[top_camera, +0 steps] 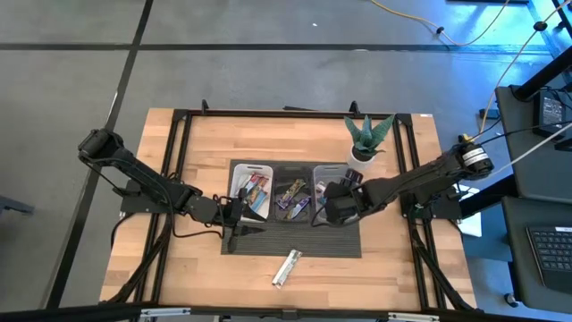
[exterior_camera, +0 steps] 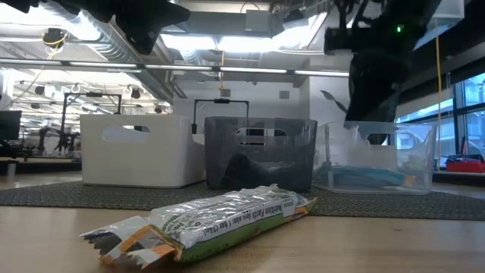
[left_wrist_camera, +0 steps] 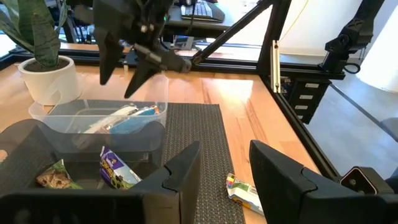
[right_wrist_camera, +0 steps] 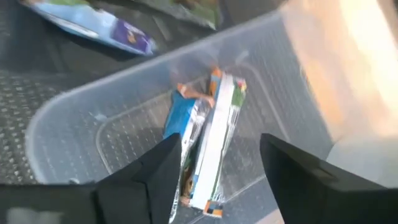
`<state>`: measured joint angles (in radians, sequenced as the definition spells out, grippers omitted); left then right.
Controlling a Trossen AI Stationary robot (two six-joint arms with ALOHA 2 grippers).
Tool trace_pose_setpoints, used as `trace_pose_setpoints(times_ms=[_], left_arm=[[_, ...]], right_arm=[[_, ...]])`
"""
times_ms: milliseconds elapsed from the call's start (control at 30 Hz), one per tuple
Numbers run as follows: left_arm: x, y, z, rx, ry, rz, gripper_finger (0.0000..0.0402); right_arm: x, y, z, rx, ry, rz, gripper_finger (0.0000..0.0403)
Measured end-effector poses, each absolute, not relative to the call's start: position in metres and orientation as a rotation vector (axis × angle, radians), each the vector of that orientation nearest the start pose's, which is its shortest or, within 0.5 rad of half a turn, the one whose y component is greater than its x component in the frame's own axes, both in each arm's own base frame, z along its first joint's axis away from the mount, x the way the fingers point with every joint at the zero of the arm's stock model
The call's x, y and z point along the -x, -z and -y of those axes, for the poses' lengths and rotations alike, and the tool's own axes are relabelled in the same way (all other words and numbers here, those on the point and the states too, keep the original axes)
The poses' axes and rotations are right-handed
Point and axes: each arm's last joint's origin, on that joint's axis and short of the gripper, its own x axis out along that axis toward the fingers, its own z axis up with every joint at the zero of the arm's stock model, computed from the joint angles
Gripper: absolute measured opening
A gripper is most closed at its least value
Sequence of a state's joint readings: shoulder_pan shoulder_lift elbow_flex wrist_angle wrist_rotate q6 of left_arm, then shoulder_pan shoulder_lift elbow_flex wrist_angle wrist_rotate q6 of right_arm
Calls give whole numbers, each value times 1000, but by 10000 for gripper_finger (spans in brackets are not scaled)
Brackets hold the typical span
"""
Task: Pick and place Granola Bars by type
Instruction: Put the yellow granola bar into the transparent bin
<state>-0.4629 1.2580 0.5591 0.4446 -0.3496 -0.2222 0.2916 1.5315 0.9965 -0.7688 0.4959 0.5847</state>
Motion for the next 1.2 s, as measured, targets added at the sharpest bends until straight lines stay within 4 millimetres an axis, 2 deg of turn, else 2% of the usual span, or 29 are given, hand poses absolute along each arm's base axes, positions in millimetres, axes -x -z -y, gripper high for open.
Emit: trace_pose_setpoints(times_ms=[233,333,567,700,900,1200], left_arm=[[-234,-219,106,120,87,-245,130],[-234,-219,106,120,87,-245,130],[-234,-219,106,120,88,-245,130],[-234,-219,106,121,88,-245,131],[-234,-219,106,121,88,-245,130],[-234,-219,106,121,89,-245,130]], right_arm=[[-279,-224,-72,148,340,-1035,221],[-287,-229,-82,237,178,-959,221],[-304,-248,-114,287,-338,-673,221],[-310,-253,-127,286,-510,-538,221],[-329,-235,-142,274,-571,-448,221],[-347,-186,-150,286,-578,-542,221]])
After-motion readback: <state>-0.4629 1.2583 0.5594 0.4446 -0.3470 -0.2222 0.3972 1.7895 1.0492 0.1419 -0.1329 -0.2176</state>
